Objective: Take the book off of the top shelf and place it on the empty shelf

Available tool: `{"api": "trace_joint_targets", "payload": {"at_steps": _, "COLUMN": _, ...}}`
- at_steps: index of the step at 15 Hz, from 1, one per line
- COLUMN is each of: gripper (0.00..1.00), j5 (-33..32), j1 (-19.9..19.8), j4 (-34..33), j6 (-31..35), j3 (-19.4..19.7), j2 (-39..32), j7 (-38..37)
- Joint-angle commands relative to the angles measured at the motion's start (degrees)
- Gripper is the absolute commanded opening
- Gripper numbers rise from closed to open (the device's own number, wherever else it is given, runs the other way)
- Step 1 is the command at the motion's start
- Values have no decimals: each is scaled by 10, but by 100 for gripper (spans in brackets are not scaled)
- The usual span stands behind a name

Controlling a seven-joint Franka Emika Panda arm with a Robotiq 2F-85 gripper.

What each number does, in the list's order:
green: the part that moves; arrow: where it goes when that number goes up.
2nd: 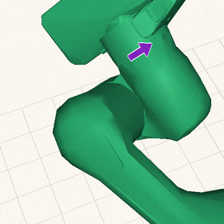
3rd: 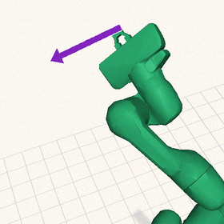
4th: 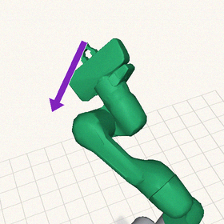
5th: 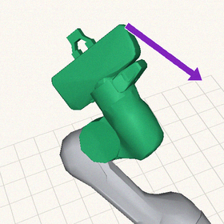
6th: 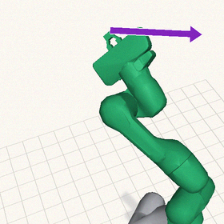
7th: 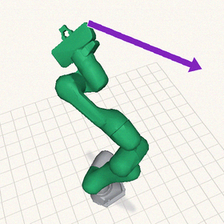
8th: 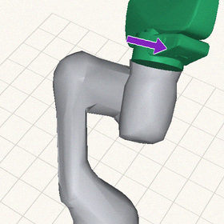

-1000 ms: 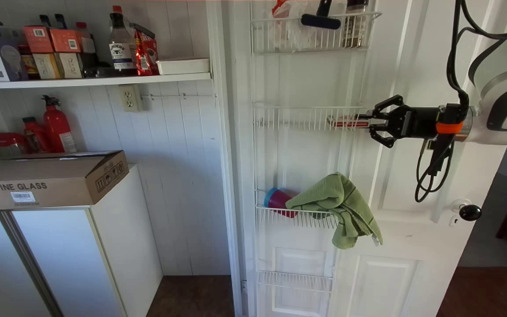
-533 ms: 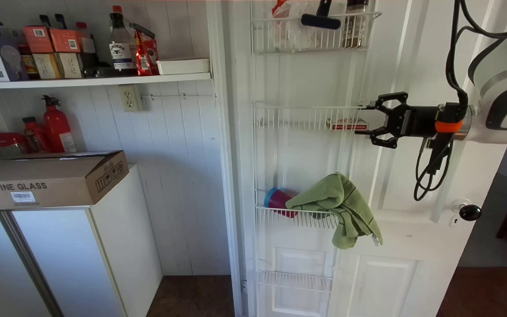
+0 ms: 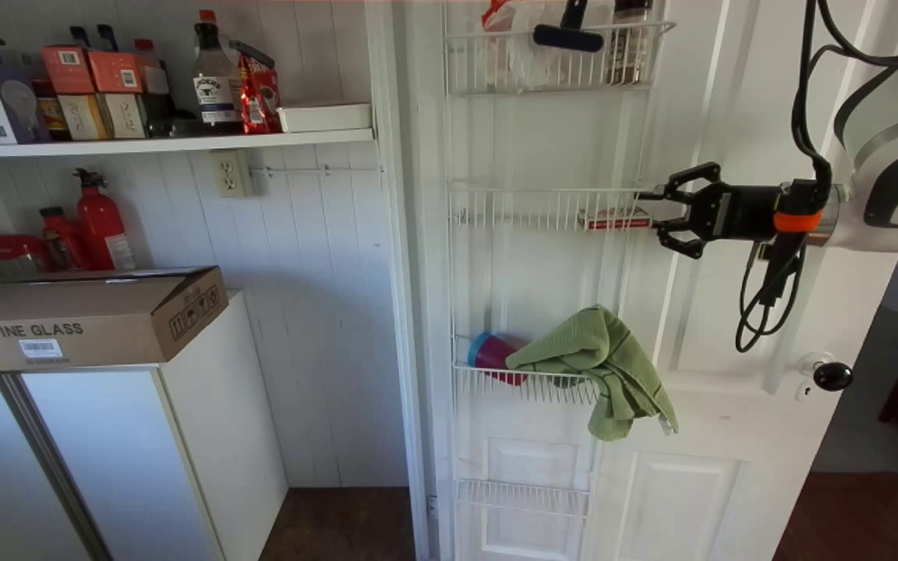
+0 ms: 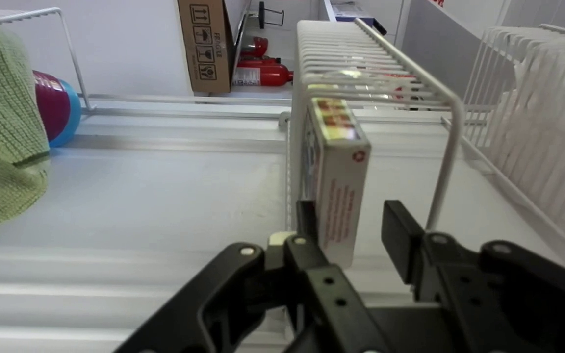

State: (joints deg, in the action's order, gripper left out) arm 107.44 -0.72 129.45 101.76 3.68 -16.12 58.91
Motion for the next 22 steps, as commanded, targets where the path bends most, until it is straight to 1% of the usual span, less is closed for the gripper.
{"api": "trace_joint_targets", "payload": {"at_steps": 1, "gripper": 73, "j5": 13, "j1": -2, "j4": 2, "j6": 1, "j3": 3, "j2": 8, "j7": -11}}
{"api": "trace_joint_targets", "payload": {"at_steps": 3, "gripper": 85, "j5": 13, "j1": -4, "j4": 3, "j6": 1, "j3": 4, "j2": 9, "j7": -12}}
{"api": "trace_joint_targets", "payload": {"at_steps": 4, "gripper": 94, "j5": 12, "j1": -5, "j4": 3, "j6": 1, "j3": 5, "j2": 9, "j7": -13}}
{"api": "trace_joint_targets", "payload": {"at_steps": 5, "gripper": 97, "j5": 12, "j1": -6, "j4": 4, "j6": 1, "j3": 6, "j2": 10, "j7": -14}}
{"api": "trace_joint_targets", "payload": {"at_steps": 6, "gripper": 96, "j5": 10, "j1": -8, "j4": 6, "j6": 3, "j3": 7, "j2": 11, "j7": -15}}
{"api": "trace_joint_targets", "payload": {"at_steps": 8, "gripper": 100, "j5": 2, "j1": -10, "j4": 8, "j6": 7, "j3": 12, "j2": 15, "j7": -20}}
{"api": "trace_joint_targets", "payload": {"at_steps": 10, "gripper": 100, "j5": -10, "j1": -13, "j4": 12, "j6": 8, "j3": 19, "j2": 21, "j7": -30}}
{"api": "trace_joint_targets", "payload": {"at_steps": 13, "gripper": 100, "j5": -41, "j1": -20, "j4": 25, "j6": 14, "j3": 33, "j2": 52, "j7": -67}}
{"api": "trace_joint_targets", "payload": {"at_steps": 16, "gripper": 100, "j5": -109, "j1": -26, "j4": 40, "j6": 45, "j3": 49, "j2": 102, "j7": -121}}
{"api": "trace_joint_targets", "payload": {"at_steps": 18, "gripper": 100, "j5": -166, "j1": -32, "j4": 47, "j6": 76, "j3": 55, "j2": 138, "j7": -170}}
{"api": "trace_joint_targets", "payload": {"at_steps": 22, "gripper": 100, "j5": -268, "j1": -45, "j4": 58, "j6": 131, "j3": 52, "j2": 202, "j7": -252}}
